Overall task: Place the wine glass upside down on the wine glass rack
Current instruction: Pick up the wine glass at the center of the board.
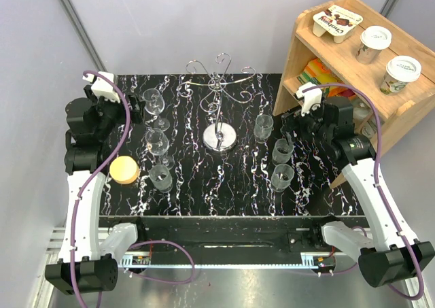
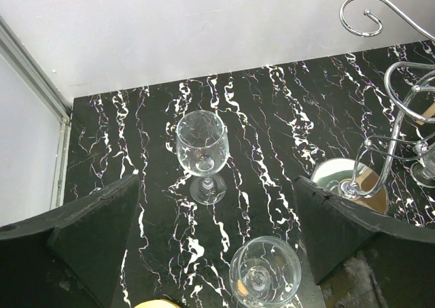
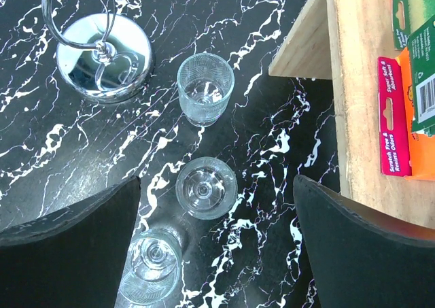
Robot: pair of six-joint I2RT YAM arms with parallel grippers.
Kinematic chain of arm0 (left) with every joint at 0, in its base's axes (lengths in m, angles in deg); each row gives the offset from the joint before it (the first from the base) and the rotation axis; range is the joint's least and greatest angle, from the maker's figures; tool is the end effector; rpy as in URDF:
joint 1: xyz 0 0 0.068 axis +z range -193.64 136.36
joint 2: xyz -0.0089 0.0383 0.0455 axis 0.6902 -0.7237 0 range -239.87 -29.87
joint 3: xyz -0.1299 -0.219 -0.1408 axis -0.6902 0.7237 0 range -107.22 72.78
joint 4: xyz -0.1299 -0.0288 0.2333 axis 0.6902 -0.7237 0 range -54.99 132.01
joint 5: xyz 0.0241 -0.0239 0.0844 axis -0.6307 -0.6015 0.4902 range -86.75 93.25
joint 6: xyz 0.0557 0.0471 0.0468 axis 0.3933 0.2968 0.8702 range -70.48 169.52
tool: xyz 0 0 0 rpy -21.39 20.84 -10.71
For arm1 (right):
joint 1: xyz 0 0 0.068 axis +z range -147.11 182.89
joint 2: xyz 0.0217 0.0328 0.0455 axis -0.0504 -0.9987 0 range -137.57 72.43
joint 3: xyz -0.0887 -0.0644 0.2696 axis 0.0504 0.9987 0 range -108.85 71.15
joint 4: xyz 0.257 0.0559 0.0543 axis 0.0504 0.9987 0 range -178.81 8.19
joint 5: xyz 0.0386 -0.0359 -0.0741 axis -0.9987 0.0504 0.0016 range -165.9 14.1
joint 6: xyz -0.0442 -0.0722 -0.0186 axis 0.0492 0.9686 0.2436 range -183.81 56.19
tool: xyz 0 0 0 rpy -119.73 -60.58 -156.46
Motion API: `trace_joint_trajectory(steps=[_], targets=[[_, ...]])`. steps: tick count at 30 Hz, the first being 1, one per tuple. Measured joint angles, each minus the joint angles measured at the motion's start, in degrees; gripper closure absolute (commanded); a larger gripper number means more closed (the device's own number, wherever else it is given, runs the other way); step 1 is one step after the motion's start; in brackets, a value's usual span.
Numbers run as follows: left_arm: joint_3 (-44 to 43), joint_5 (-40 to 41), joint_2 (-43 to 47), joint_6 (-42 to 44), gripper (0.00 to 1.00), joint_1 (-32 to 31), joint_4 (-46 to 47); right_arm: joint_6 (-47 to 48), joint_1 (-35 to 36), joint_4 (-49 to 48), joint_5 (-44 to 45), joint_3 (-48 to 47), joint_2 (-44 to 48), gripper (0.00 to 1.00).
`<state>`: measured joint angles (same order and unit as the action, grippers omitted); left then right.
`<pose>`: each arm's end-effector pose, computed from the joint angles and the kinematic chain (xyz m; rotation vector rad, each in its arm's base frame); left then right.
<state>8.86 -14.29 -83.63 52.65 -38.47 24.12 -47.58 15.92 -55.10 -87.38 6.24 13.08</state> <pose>0.2378 -0.0018 0.4254 0.1971 1.6902 -0.1529 0.2430 0.0718 0.3706 -0.6380 1.9543 0.1718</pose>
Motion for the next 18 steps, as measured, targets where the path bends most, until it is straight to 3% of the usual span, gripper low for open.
trace_joint_trajectory(steps=[18], targets=[[-3.52,2.99,0.00,0.04,0.01,0.00,-3.32,0.81,0.00,0.98,1.07,-1.27,-0.57,0.01]])
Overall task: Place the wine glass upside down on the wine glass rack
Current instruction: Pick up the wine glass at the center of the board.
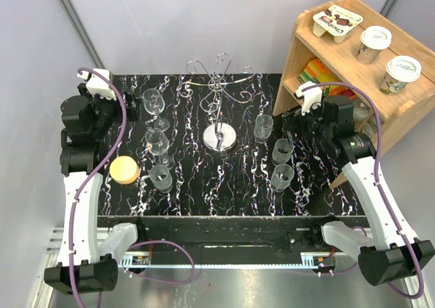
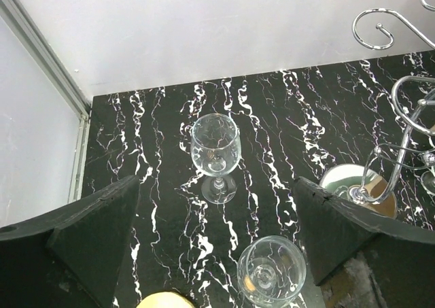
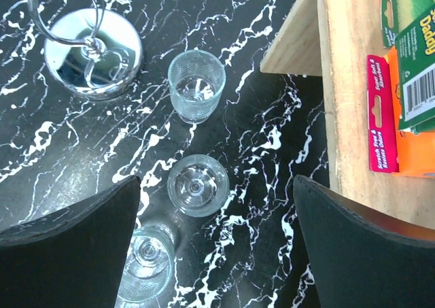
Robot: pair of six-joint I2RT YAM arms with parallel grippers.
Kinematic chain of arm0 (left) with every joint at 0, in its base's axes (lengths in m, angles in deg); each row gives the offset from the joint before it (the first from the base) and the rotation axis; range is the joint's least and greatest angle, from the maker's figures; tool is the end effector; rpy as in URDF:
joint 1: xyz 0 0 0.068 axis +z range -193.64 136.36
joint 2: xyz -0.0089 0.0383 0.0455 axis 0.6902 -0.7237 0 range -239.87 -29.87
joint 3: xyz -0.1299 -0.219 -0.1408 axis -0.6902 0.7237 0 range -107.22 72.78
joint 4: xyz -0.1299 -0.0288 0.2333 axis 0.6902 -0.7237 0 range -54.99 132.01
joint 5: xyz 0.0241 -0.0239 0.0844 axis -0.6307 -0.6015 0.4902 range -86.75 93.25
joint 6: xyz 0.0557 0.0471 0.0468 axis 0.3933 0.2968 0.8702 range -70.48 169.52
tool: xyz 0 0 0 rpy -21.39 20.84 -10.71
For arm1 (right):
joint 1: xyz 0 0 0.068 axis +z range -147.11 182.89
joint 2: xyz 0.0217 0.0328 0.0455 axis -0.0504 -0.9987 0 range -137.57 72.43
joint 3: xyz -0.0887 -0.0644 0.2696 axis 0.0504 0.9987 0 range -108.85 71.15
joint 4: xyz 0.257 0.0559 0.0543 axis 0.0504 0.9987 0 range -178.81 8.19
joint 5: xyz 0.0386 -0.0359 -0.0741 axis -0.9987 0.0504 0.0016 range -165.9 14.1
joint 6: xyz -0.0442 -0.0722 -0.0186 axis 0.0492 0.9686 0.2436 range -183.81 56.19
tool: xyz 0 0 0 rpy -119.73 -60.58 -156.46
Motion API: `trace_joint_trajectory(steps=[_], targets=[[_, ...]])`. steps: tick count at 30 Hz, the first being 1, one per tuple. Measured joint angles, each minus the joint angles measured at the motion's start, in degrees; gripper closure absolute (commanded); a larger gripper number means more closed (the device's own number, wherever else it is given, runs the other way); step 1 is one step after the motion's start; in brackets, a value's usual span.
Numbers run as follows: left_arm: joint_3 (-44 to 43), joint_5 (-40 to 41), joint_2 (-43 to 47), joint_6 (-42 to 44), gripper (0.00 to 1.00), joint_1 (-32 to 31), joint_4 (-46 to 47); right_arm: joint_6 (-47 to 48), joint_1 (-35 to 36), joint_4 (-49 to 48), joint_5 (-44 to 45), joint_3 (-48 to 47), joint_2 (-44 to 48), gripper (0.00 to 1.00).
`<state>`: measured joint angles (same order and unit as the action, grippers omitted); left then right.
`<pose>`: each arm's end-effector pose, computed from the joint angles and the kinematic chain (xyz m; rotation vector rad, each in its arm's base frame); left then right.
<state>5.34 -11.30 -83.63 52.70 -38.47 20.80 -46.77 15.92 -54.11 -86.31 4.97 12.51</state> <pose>0.2318 0.0016 0.4402 0.1595 1.6915 -0.1072 0.2446 0.0707 0.3742 -0.6419 1.9589 0.1444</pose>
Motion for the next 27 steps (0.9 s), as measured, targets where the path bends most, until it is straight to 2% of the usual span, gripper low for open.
trace_joint_trajectory(steps=[4,11,18,27], targets=[[-0.85,0.15,-0.07,1.16,0.01,0.00,-2.23,1.03,0.07,1.09,2.43,-0.57,-0.98,0.01],[-1.14,0.02,-1.77,3.13,0.01,0.00,-5.73,1.09,0.11,2.51,5.44,-0.15,-6.64,0.06],[-1.14,-0.68,-2.10,4.26,0.01,0.00,-6.54,0.72,0.15,2.86,7.85,2.99,-7.89,0.24],[-1.14,-1.51,-2.10,5.01,0.01,0.00,-6.54,1.29,0.15,2.32,8.09,6.91,-12.94,0.30]])
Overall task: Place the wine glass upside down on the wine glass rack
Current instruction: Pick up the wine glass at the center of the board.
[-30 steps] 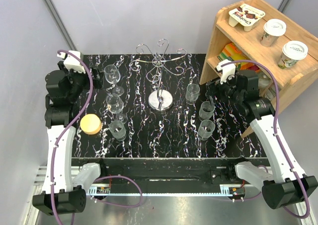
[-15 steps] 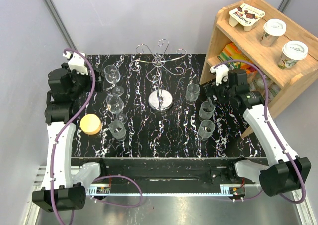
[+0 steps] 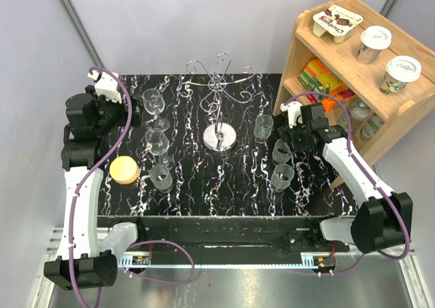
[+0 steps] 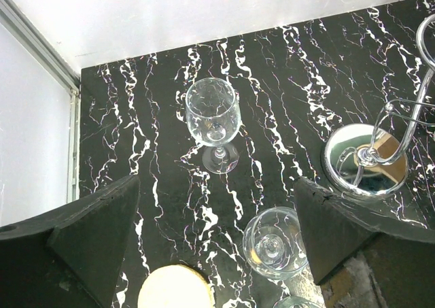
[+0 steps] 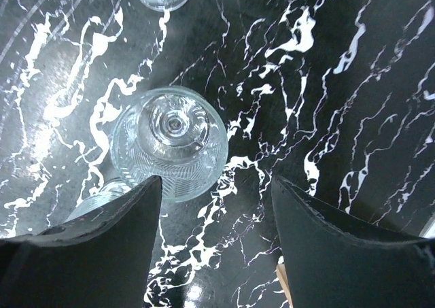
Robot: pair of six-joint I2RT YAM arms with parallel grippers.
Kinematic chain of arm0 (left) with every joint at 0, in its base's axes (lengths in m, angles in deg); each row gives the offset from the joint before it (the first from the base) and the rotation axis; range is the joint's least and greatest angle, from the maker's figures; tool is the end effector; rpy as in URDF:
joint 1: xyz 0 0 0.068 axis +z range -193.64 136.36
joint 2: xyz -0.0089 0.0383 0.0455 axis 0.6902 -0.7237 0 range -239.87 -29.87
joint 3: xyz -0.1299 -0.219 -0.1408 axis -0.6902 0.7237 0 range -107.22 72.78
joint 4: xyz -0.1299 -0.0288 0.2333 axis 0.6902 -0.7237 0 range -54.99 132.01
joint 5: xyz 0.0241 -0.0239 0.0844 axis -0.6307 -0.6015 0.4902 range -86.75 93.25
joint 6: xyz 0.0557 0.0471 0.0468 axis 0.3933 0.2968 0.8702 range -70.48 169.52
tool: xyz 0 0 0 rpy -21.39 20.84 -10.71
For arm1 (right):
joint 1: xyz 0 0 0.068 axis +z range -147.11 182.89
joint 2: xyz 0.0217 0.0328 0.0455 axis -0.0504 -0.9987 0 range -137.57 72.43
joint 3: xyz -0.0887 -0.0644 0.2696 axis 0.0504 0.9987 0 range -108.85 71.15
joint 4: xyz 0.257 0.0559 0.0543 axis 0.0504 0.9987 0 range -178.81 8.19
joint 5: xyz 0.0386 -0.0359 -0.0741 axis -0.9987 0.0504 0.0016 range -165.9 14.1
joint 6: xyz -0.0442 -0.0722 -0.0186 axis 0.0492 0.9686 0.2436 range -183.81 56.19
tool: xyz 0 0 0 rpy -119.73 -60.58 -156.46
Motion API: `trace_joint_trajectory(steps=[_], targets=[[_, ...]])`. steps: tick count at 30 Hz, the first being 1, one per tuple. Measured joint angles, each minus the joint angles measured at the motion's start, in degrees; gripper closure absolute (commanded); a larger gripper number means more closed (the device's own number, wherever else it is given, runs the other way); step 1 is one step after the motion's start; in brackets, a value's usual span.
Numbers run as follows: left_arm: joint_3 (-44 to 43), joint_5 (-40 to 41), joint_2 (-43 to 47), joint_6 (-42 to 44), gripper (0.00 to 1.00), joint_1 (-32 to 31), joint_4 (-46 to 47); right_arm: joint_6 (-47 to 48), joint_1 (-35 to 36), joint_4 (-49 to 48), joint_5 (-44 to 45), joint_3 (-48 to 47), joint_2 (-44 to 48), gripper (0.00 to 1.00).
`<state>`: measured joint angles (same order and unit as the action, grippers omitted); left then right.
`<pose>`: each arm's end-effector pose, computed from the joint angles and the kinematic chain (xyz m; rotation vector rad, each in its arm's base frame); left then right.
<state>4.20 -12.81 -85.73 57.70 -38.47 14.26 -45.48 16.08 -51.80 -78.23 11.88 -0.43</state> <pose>0.2380 0.0002 0.4234 0.2436 1.8072 -0.0924 0.2835 0.0696 0.2663 -0.6835 2.3558 0.0104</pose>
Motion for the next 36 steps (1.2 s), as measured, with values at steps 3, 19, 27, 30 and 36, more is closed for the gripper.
trace_joint_trajectory(steps=[3,19,27,30,36], targets=[[0.00,-0.13,0.02,0.13,0.01,0.00,0.00,0.52,0.00,-0.68,0.17,1.14,-2.56,0.34],[0.00,-0.24,0.37,0.85,0.01,0.00,-0.02,2.21,0.02,-5.22,0.28,1.42,-12.17,0.81],[-0.02,-1.01,0.35,0.92,0.01,-0.24,-0.02,1.70,0.07,-1.11,-0.26,-1.70,-12.17,1.00],[-0.72,-2.58,0.09,0.76,0.01,-0.33,-0.04,1.22,0.07,1.68,-0.81,-4.57,-10.95,1.00],[-4.98,-10.82,-0.68,-1.60,0.01,-0.35,0.00,-0.33,0.07,9.79,-4.52,-15.58,-7.13,1.00]])
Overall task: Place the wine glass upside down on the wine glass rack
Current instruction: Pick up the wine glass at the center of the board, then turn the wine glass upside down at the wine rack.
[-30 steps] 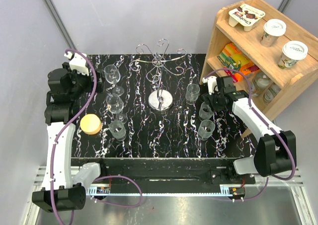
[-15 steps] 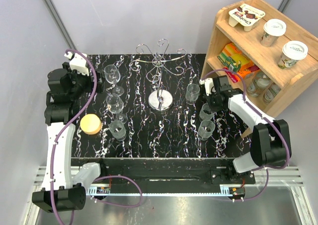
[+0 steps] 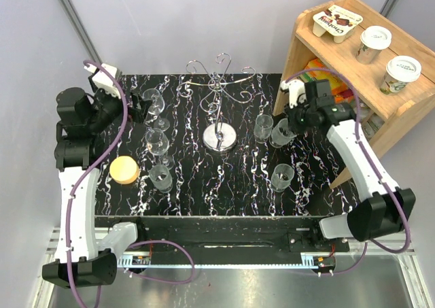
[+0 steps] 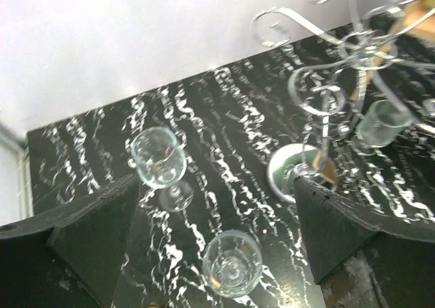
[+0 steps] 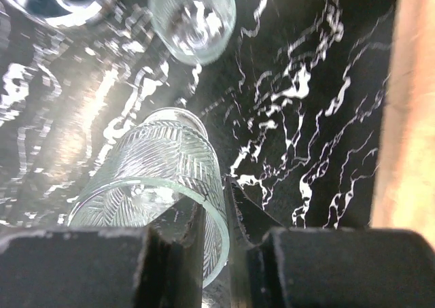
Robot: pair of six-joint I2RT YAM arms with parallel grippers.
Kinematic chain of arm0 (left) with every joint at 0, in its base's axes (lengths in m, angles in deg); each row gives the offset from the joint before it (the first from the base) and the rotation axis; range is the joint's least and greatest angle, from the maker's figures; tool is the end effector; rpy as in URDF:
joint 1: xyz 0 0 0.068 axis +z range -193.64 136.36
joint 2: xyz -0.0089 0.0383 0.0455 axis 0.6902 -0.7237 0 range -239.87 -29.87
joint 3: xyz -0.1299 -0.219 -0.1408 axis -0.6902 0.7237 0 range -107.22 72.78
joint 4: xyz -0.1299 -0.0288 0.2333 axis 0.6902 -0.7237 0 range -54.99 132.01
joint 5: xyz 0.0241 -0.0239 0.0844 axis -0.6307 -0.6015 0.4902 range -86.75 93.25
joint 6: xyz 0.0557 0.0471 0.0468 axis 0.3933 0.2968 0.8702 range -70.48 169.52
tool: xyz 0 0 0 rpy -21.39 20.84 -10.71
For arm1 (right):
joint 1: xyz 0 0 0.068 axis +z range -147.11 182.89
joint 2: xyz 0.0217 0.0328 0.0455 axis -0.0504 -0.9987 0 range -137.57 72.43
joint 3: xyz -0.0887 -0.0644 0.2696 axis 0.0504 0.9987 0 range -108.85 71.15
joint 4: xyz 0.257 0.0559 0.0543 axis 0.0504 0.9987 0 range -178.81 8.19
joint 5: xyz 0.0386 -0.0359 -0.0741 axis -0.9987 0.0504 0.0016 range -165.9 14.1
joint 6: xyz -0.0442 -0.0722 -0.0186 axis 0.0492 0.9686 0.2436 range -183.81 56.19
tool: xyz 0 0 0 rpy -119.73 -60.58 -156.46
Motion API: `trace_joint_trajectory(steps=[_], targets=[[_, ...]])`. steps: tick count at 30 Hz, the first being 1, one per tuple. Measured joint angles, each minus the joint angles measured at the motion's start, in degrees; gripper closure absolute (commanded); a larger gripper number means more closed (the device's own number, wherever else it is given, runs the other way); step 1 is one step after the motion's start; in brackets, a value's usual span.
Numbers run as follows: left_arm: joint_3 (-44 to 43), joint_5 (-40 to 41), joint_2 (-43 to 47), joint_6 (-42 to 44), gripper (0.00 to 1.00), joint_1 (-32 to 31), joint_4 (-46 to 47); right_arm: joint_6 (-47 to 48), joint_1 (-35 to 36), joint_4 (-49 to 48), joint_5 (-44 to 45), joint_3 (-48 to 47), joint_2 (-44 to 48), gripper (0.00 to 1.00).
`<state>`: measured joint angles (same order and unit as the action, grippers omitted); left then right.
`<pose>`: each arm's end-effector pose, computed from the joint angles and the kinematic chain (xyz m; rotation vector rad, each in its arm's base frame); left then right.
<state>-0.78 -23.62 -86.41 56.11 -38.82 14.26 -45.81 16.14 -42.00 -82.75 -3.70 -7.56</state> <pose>0.2301 -0.0154 0.4542 0.3650 1.7063 -0.2659 0.3097 0.0823 0.3108 -0.7148 2.3661 0.1124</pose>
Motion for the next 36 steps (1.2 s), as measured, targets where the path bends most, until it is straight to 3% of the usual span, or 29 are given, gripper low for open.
trace_joint_trajectory(steps=[10,18,28,36], targets=[[-6.56,-20.35,-0.42,-4.79,0.01,-2.78,0.42,-2.91,0.11,14.60,-17.03,-19.47,4.66,1.00],[-10.99,-24.44,-2.95,-5.40,0.01,-13.38,-0.02,-5.66,0.17,20.65,-30.03,-34.77,1.68,1.00],[-26.86,-23.32,-16.39,-8.39,0.01,-30.12,0.44,-19.74,0.26,12.57,-46.23,-56.96,-8.68,1.00],[-30.05,-23.52,-23.41,-8.79,0.01,-32.85,2.84,-30.29,0.31,2.64,-54.42,-61.27,-15.45,1.00]])
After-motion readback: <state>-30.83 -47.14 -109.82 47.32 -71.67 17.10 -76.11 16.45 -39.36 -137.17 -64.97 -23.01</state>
